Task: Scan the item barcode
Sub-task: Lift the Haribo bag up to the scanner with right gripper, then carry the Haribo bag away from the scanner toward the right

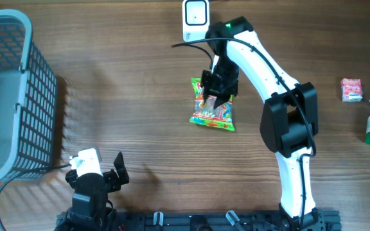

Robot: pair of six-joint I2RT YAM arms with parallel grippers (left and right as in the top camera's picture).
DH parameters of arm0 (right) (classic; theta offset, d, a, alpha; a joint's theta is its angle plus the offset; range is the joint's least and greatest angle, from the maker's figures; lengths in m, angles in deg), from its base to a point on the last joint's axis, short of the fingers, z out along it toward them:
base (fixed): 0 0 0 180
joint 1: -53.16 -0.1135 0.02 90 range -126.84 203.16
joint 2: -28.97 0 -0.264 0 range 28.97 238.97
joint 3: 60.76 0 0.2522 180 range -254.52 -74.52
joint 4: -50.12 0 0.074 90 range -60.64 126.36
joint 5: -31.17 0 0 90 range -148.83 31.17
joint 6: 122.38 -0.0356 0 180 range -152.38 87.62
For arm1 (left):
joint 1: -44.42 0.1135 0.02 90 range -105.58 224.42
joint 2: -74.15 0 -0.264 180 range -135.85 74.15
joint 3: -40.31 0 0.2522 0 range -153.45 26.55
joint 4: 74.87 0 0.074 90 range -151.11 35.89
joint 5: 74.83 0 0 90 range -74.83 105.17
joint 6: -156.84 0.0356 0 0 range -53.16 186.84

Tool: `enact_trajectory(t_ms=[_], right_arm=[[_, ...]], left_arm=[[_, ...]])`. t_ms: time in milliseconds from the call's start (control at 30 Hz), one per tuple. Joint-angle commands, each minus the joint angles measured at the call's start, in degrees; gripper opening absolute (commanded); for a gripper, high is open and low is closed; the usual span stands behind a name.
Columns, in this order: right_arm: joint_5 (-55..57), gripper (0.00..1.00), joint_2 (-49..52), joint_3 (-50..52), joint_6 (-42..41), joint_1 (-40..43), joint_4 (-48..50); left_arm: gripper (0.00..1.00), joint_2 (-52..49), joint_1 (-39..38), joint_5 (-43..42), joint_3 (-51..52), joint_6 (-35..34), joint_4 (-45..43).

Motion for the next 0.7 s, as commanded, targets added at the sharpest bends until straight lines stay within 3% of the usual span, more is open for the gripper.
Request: enact_trajectory(t_ms=[0, 67, 267, 300, 333, 400, 433, 567, 667], right_arm=[[13.79, 1.00, -0.50, 0.09, 3.48, -0.17, 5.44], [18.36, 0.99, -0.42, 2.86, 3.39, -0.44, 9.25], [13.94, 1.00, -0.39, 16.79, 2.10, -0.55, 16.65], [13.94, 0.95, -0.39, 18.99, 2.10, -0.55, 19.63], [13.94, 0.82, -0.39, 20.41, 2.03, -0.55, 21.66], [13.90, 0.18, -0.39, 21.92, 1.86, -0.55, 23.65], [12.87, 0.04, -0.39, 21.90, 1.84, -0.48, 23.28], [-2.40, 0.04, -0.52, 19.06, 2.97, 1.05, 12.61], [-20.94, 0.04, -0.52, 17.42, 9.77, 4.02, -2.56]], left_arm=[[1.00, 0.37, -0.37, -0.11, -0.15, -0.26, 0.07], [1.00, 0.37, -0.37, -0.11, -0.15, -0.26, 0.07], [1.00, 0.37, -0.37, -0.11, -0.15, -0.26, 0.07], [1.00, 0.37, -0.37, -0.11, -0.15, -0.26, 0.07], [1.00, 0.37, -0.37, -0.11, -0.15, -0.26, 0.07], [1.00, 0.37, -0.37, -0.11, -0.15, -0.26, 0.07], [1.00, 0.37, -0.37, -0.11, -0.15, -0.26, 0.07], [1.00, 0.37, -0.37, -0.11, -0.15, -0.26, 0.07], [1.00, 0.37, -0.37, -0.11, -0.15, -0.26, 0.07]])
